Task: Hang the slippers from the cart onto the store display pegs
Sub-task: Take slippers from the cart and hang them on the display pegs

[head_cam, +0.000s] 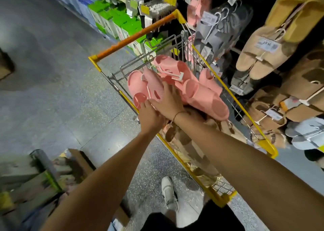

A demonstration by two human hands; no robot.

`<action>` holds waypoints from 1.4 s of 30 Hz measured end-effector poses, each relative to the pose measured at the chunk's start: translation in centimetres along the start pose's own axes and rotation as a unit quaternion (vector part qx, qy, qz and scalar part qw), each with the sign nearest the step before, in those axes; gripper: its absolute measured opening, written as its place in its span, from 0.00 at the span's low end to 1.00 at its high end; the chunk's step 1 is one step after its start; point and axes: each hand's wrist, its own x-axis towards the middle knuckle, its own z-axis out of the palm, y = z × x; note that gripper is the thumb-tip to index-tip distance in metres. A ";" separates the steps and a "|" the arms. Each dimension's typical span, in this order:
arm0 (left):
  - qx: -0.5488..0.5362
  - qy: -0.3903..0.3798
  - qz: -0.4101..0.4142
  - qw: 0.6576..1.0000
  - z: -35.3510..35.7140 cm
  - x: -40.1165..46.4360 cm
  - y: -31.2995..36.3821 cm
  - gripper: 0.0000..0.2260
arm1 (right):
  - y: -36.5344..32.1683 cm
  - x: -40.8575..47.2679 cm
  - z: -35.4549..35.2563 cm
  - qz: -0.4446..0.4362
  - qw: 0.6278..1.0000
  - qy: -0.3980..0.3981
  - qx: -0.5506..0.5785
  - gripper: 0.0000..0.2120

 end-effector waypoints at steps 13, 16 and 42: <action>0.147 -0.077 0.039 0.985 -3.8 11.7 -2.5 0.33 | 0.9 5.6 0.9 0.058 0.998 0.001 0.027 0.39; 0.091 -0.146 0.058 0.983 -3.5 14.3 -1.6 0.25 | 2.3 6.3 0.2 0.079 0.993 -0.020 0.082 0.38; -0.101 0.038 0.440 0.891 -15.6 16.1 24.8 0.13 | -2.7 3.2 -23.9 0.052 0.895 0.133 0.422 0.26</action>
